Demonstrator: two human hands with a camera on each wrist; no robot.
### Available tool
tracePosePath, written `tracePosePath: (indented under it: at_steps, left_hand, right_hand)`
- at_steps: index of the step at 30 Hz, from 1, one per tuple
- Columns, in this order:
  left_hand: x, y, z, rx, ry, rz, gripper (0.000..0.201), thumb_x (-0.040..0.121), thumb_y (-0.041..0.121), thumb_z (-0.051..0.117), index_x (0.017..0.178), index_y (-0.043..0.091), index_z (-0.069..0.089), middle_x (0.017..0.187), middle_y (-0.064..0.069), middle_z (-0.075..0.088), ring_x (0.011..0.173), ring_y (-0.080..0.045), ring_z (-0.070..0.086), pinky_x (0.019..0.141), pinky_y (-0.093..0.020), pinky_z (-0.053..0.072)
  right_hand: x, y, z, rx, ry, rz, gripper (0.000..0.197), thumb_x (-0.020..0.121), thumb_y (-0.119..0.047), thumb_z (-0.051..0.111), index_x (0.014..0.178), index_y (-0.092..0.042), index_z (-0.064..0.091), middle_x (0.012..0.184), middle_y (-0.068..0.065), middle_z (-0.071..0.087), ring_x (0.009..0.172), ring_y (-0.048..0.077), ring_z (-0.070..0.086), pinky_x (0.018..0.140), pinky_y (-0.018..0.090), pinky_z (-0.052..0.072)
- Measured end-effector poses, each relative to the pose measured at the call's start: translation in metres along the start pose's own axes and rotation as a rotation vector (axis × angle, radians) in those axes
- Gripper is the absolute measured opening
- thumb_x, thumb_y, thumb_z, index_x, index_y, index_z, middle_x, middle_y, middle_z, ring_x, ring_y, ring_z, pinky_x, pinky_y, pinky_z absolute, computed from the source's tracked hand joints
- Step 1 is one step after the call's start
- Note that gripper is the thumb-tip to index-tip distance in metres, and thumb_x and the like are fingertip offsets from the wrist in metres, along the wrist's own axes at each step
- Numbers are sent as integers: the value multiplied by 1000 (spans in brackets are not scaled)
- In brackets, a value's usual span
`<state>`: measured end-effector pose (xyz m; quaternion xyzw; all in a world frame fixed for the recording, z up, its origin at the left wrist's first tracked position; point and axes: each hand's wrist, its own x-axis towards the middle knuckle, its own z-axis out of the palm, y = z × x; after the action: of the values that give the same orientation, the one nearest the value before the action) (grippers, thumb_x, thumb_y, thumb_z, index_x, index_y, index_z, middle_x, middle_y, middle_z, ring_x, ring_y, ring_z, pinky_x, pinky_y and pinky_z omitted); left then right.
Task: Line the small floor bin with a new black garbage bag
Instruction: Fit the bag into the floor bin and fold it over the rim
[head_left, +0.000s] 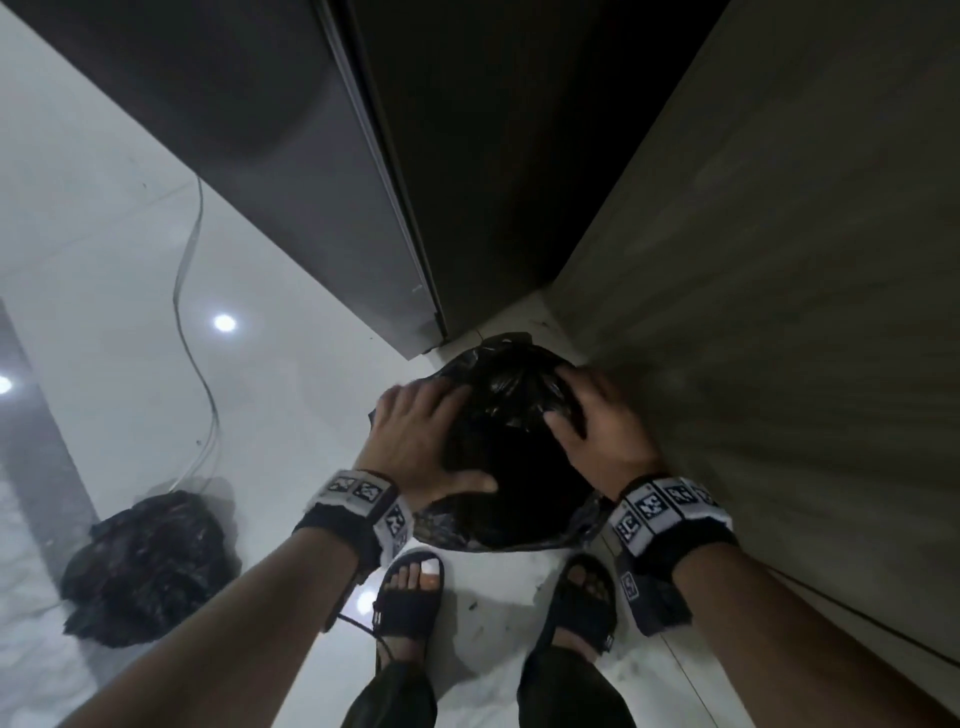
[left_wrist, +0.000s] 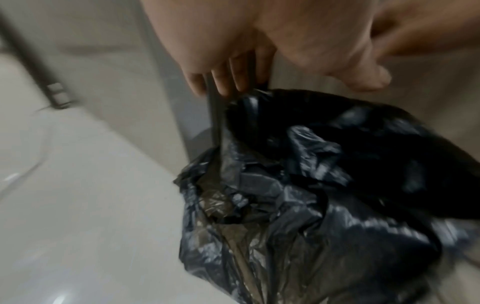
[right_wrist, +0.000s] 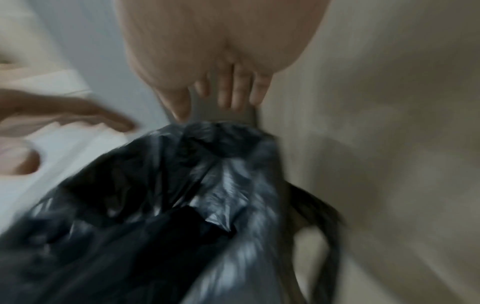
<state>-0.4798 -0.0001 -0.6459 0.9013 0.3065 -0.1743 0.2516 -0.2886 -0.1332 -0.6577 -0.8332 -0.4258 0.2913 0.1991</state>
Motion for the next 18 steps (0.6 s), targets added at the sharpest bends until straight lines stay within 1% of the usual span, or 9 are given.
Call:
tracePosePath:
  at_steps: [2, 4, 7, 8, 9, 11, 13, 15, 18]
  left_hand:
    - [-8, -12, -5, -206, 36, -200, 96, 63, 69, 65, 142, 33, 24, 137, -7, 39, 126, -32, 40, 104, -47, 39]
    - [-14, -19, -7, -300, -32, -312, 98, 63, 54, 75, 142, 39, 19, 133, -6, 40, 123, -32, 44, 99, -47, 45]
    - [-21, -19, -6, -296, -157, -322, 117, 55, 47, 82, 144, 46, 5, 143, -1, 42, 126, -31, 48, 99, -46, 46]
    - [-21, -18, -5, -249, -182, -321, 122, 55, 47, 82, 144, 47, -2, 144, 1, 45, 124, -31, 52, 97, -43, 48]
    - [-22, -16, -3, -193, -206, -321, 126, 55, 47, 82, 143, 48, -8, 142, 1, 50, 119, -31, 56, 92, -40, 49]
    - [-23, -12, 0, -151, -248, -311, 135, 54, 43, 84, 139, 49, -20, 134, -2, 58, 107, -34, 63, 82, -39, 51]
    - [-24, -8, 5, -178, -270, -285, 144, 50, 37, 86, 137, 46, -28, 140, -5, 51, 105, -37, 63, 79, -42, 54]
    - [-23, -5, 7, -176, -277, -259, 147, 51, 35, 86, 139, 38, -31, 152, -8, 34, 115, -39, 58, 86, -48, 54]
    - [-12, -7, 5, -156, -249, -239, 144, 55, 34, 87, 143, 30, -27, 153, -11, 30, 124, -39, 51, 95, -50, 50]
  right_hand:
    - [-13, 11, -9, 112, 21, 197, 68, 83, -33, 65, 142, -27, 32, 142, 11, 45, 129, 31, 44, 106, 43, 40]
    - [-22, 23, -12, 171, -45, 347, 90, 75, -32, 76, 147, -31, 23, 151, 11, 32, 138, 30, 32, 112, 43, 34]
    - [-27, 35, -6, 280, -235, 347, 119, 54, -43, 85, 148, -42, 11, 155, 1, 25, 143, 23, 26, 114, 48, 30]
    - [-27, 38, -3, 299, -290, 337, 125, 49, -44, 85, 146, -47, 7, 155, -2, 26, 143, 22, 27, 114, 49, 31]
    - [-27, 41, 0, 294, -325, 332, 129, 47, -40, 87, 145, -51, 4, 153, -4, 26, 142, 23, 28, 113, 49, 32]
    - [-29, 39, 1, 247, -356, 345, 138, 48, -21, 90, 145, -51, -3, 152, -4, 22, 140, 26, 29, 112, 41, 32]
    - [-35, 36, 4, 199, -372, 376, 141, 55, -5, 87, 147, -42, -13, 152, -2, 14, 139, 26, 25, 104, 29, 29]
    - [-41, 24, 6, 174, -352, 413, 137, 62, 2, 81, 147, -36, -19, 148, -2, 8, 139, 27, 23, 104, 28, 30]
    - [-41, 20, 9, 186, -252, 457, 134, 64, 7, 78, 148, -34, -18, 141, -1, 10, 136, 29, 28, 104, 30, 35]
